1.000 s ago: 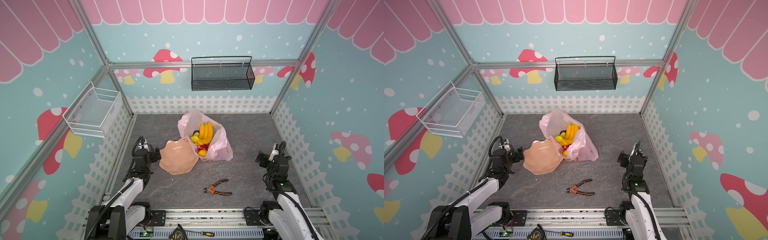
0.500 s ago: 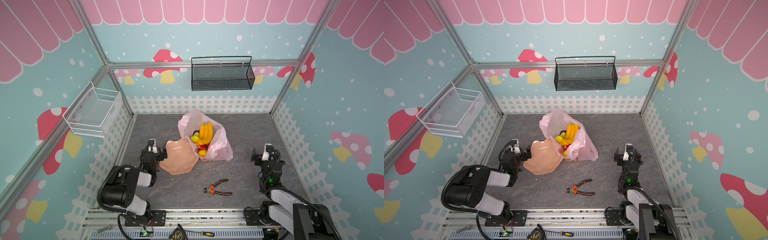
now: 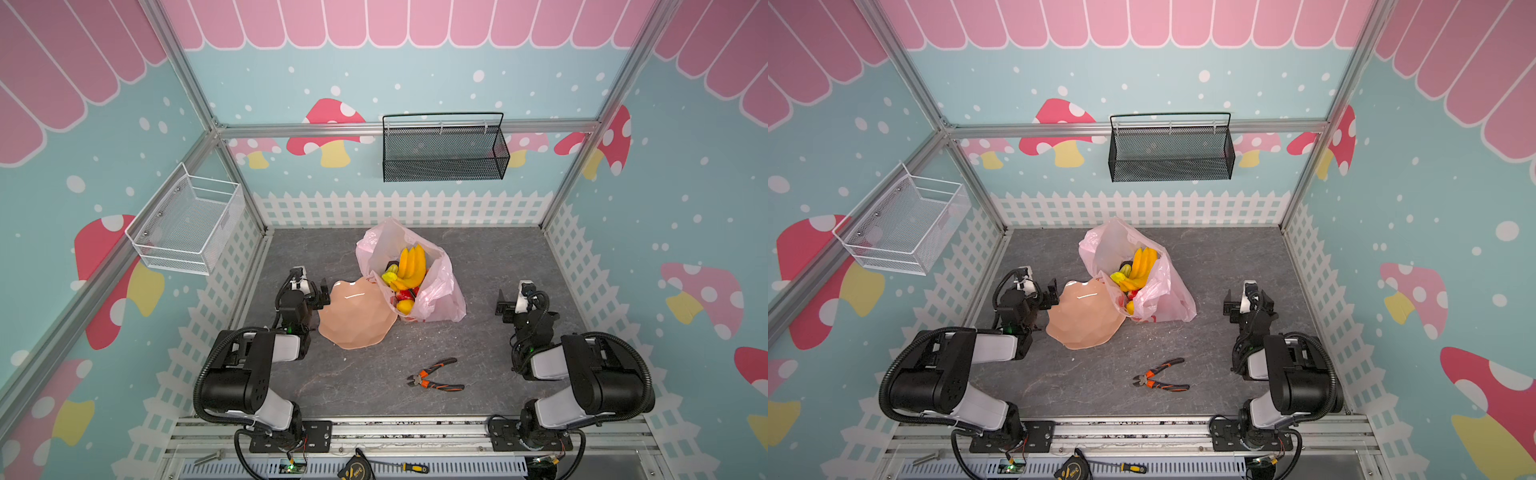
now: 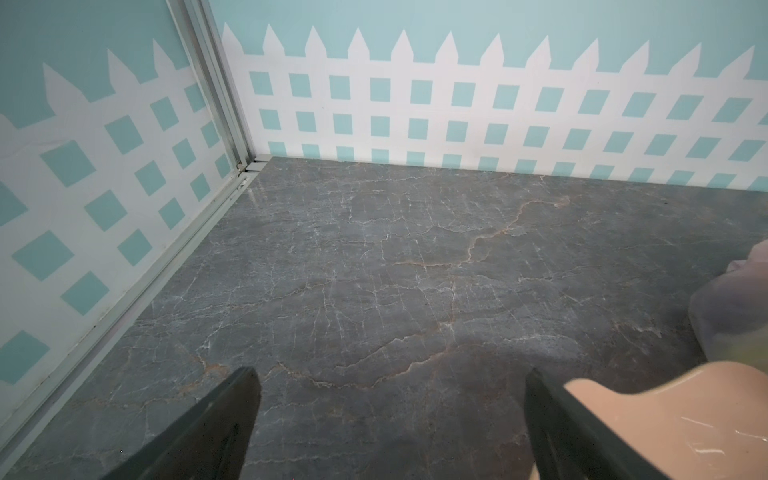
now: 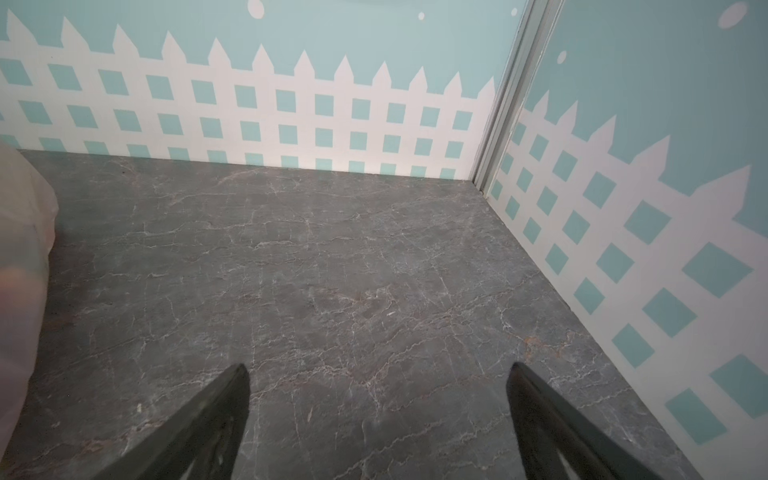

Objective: Place the fruits into the plastic bag

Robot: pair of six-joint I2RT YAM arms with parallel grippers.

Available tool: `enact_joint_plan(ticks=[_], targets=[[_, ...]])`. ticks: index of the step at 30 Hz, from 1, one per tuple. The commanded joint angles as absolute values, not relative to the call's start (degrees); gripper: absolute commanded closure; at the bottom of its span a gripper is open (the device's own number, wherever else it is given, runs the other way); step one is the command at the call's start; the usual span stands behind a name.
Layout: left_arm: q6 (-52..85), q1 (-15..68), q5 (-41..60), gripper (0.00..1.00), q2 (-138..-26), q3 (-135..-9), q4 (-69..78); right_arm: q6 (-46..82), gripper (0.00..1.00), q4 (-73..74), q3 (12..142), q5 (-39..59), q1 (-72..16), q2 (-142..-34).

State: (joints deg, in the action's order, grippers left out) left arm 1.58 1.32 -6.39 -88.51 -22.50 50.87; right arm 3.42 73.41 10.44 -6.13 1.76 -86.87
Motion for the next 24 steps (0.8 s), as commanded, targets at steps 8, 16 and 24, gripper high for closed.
enact_joint_plan(ticks=[8,16,24], targets=[[2.18,1.12,-5.46,0.00,-87.89,-22.91,49.46,2.44,0.03,76.41,10.49,-6.84,1.32,-86.81],[2.20,1.12,-5.45,0.01,-87.98,-22.90,49.57,2.47,0.03,75.92,10.63,-6.95,1.32,-86.62],[2.17,0.98,-5.45,0.01,-87.97,-22.85,49.57,2.53,0.03,75.94,10.59,-6.94,1.30,-86.66]])
